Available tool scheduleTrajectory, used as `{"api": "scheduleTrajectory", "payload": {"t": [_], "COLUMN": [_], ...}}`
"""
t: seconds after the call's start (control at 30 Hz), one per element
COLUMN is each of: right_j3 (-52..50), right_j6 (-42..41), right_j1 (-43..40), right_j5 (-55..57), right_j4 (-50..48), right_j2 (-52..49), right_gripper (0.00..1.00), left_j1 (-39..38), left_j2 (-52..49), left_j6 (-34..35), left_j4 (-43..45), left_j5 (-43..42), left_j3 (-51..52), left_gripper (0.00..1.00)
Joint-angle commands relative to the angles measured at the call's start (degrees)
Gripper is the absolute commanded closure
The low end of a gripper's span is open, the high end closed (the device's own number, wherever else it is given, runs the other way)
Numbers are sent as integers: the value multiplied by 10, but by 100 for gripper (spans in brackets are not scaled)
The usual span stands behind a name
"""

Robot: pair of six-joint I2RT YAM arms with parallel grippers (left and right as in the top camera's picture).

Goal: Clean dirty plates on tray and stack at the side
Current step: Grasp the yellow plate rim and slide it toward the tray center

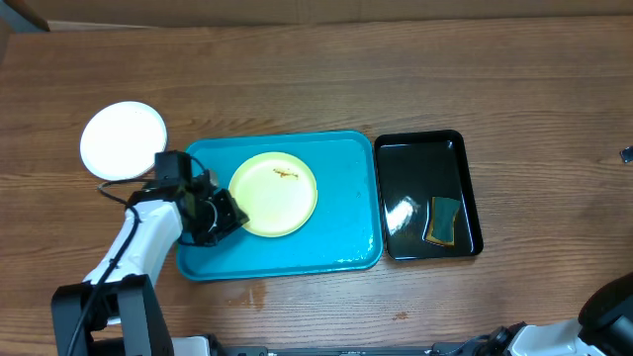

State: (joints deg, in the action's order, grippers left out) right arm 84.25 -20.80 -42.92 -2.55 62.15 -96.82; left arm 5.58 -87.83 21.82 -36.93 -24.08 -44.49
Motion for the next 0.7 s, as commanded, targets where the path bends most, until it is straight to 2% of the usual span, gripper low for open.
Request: {"api": "scheduleTrajectory", "payload": {"t": [0.0,0.27,0.43,0.67], "right_j3": [2,2,2,2], "right_j6": [-2,-2,-2,-2], "right_j1": [0,0,0,0], "right_j5": [3,3,3,3], "right_j4": [-3,-4,-4,-4], "right_j2": [4,4,4,4], "right_gripper": [0,0,0,0], "left_j1": [-24,-60,-65,-65], "left_j2": [-2,-2,-2,-3], "left_j6": [-15,-15,-14,-10], "left_j4": [16,61,67,48], "left_j5": [-10,-10,2,21], "left_j3": [4,4,4,4], "left_gripper": [70,66,60,67]}}
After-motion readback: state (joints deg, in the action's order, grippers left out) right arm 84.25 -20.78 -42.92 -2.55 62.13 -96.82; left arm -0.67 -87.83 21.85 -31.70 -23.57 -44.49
